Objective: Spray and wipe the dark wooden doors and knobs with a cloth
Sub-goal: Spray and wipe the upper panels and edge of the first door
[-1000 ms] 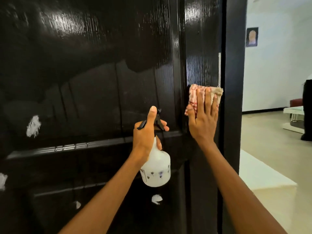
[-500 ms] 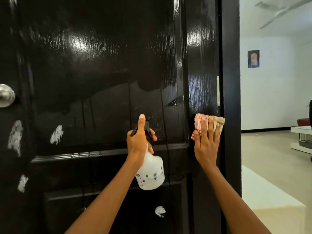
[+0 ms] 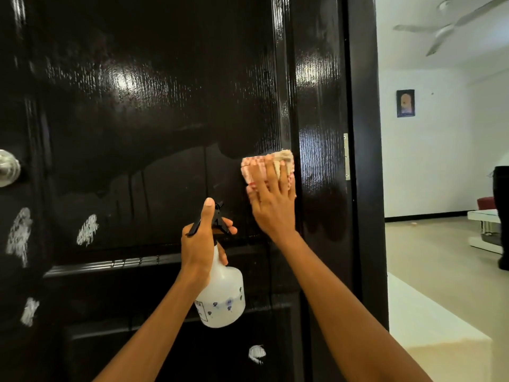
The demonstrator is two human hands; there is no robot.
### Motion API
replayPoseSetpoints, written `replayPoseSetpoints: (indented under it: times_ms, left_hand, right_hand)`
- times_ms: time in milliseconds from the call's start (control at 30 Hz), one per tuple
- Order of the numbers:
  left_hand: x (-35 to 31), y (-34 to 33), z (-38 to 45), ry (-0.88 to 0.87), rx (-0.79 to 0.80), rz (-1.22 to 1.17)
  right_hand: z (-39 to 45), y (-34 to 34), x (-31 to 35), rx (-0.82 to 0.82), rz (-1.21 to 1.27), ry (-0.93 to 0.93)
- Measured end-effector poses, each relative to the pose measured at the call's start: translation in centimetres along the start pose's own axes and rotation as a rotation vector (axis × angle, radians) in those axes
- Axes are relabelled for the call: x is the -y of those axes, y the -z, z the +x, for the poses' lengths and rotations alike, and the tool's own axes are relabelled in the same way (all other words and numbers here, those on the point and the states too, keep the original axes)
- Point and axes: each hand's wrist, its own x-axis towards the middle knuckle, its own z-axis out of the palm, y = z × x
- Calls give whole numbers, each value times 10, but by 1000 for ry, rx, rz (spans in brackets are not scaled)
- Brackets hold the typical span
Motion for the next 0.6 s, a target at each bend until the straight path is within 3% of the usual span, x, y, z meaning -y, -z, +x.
replayPoseSetpoints:
  times_ms: [67,167,233,400,600]
  left_hand:
    - [0,2,1,-7,0,5]
    - [-3,0,2,-6,9,10]
    - [-4,-3,1,-8,23,26]
    - [-15,-8,9,-26,58,31]
    - [-32,-10,22,-84,55,37]
  right_hand:
    - [-5,-3,5,34,-24,74]
    - [-29,2,-21,81,-116,370]
    - [-42,10,-47,90,-191,425]
    - [1,38,-86,120,-185,-46]
    - [80,37,-48,123,-93,-191]
